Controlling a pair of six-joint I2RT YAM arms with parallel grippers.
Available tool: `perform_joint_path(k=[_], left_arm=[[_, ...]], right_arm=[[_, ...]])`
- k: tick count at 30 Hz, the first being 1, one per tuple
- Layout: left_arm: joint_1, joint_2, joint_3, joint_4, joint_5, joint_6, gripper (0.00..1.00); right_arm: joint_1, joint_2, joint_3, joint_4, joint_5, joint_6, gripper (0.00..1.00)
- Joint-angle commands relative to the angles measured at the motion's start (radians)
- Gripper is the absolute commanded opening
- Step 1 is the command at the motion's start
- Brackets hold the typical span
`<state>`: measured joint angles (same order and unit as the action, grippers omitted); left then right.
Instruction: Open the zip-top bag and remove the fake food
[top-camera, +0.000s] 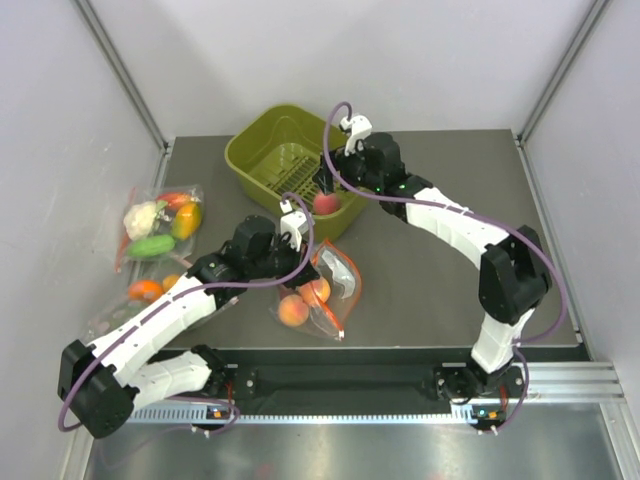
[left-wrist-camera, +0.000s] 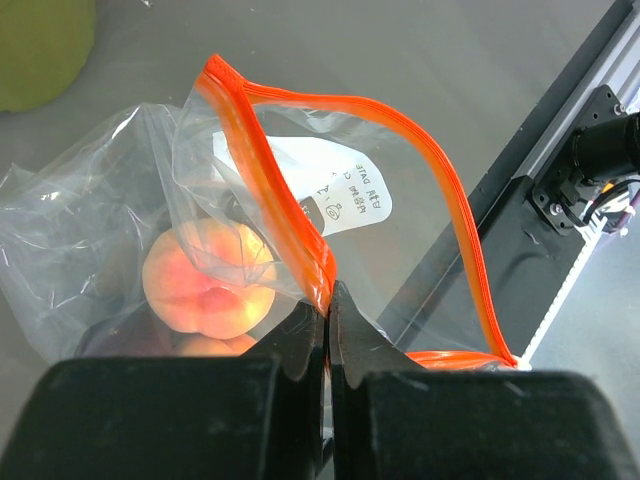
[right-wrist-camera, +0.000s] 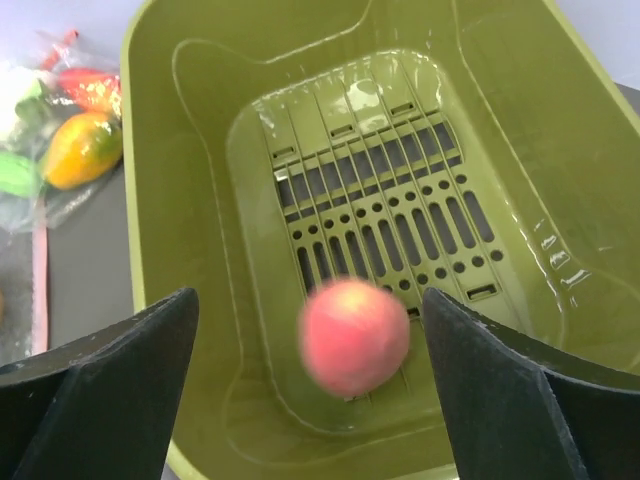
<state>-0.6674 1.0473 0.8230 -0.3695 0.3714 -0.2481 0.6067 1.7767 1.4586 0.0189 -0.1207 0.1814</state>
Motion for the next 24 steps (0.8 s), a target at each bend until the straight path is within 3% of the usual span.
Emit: perform_joint_path(k=[1,6,15,20,24], left_arm=[[0.006,-0.02,0.027,0.023,0.02,0.013,0.0],[0.009,-0.021,0.025,0.024,0.023,0.013,0.0],[0.02,-0.021,0.025,0.029,0.041,0.013,0.0],[0.023,-0.024,0.027,0.027,0.047,0.015,0.0],[0.026,-0.03,0.025,0.03,0.057,0.017,0.0]], right_arm=[[-0.015,-0.019,0.066,0.041,-0.039,-0.013,0.93],[-0.015,-0.129,0.0,0.053,-0.034,-0.04,0.96],[0.024,-0.661,-0.51,0.119,-0.121,-0.023,0.92],[0.207,-0.845,-0.673,0.101,-0.21,-0.019,0.9],[0.338,-0.823,-0.684,0.095,-0.229,0.007,0.88]])
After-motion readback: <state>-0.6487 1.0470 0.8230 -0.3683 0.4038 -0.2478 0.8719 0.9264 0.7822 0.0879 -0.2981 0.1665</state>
